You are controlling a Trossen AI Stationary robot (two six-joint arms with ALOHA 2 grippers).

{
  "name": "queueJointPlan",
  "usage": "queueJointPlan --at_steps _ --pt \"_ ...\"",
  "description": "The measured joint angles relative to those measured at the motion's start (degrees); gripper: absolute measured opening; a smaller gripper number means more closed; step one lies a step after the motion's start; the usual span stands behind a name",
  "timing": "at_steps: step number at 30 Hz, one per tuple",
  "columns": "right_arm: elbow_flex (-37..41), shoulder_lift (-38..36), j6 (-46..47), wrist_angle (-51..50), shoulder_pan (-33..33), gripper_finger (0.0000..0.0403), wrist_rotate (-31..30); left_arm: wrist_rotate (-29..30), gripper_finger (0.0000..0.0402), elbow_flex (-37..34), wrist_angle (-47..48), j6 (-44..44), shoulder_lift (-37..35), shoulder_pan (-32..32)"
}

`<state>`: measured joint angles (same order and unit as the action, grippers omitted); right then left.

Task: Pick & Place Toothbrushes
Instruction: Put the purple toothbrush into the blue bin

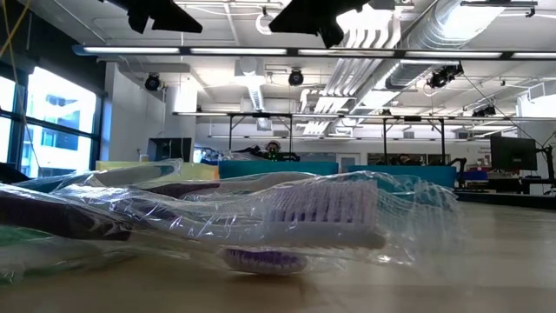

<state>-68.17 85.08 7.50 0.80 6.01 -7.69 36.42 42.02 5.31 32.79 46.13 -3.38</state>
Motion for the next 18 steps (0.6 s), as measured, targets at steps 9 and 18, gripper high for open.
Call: queueJointPlan --at_steps 9,18 --pt "15.56 -11.89 1.91 12.98 -0.38 0.0002 0.09 -2.62 0.0000 0.00 -0.46 -2.63 0.00 -0.02" --pt "27.49 -28.72 1.56 11.41 -0.10 0.0002 0.18 -2.64 0.0000 0.00 -0.88 -4.58 0.00 -0.02"
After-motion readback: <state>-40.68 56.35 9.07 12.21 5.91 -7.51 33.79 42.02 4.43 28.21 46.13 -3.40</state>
